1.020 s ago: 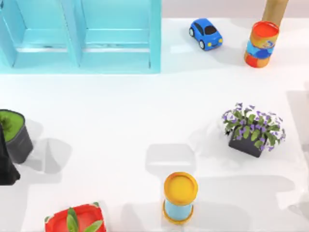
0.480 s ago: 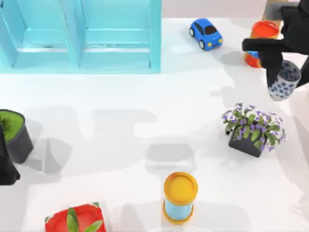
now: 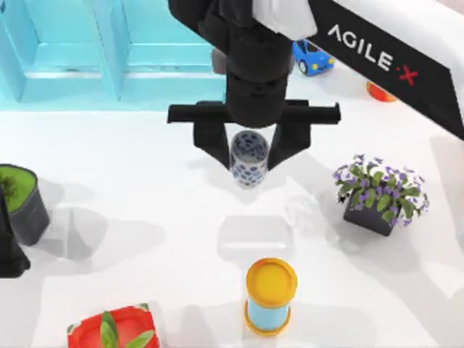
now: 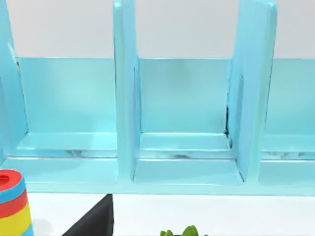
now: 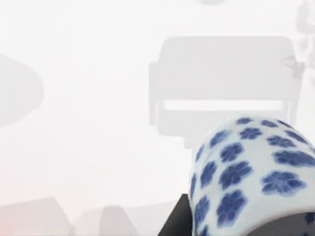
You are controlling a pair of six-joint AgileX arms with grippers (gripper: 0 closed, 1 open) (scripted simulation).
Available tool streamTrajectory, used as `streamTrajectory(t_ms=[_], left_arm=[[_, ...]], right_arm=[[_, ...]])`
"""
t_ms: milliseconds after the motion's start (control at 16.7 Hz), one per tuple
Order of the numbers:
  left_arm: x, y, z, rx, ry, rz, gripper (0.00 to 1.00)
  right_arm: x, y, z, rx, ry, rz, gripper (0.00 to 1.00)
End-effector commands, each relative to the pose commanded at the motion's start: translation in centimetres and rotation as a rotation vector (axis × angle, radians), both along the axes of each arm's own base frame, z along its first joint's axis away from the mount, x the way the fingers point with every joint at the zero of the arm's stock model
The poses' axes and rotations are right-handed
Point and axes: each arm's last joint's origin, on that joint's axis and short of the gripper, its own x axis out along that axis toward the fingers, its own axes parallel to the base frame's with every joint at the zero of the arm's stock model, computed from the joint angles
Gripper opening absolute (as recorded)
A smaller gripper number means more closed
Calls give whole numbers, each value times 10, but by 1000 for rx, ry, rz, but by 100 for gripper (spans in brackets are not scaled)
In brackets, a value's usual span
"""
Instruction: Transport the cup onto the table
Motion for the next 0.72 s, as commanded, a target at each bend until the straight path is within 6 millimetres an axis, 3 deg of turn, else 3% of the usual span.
streamTrajectory(t_ms=[120, 480, 720], left_arm=[[0, 0, 0, 0, 0, 0, 100], [0, 0, 0, 0, 0, 0, 100], [0, 0, 0, 0, 0, 0, 100]], right_arm=[[-7, 14, -6, -8, 5, 0, 0], [-6, 14, -9, -3, 4, -2, 0], [-5, 16, -36, -8, 6, 1, 0]])
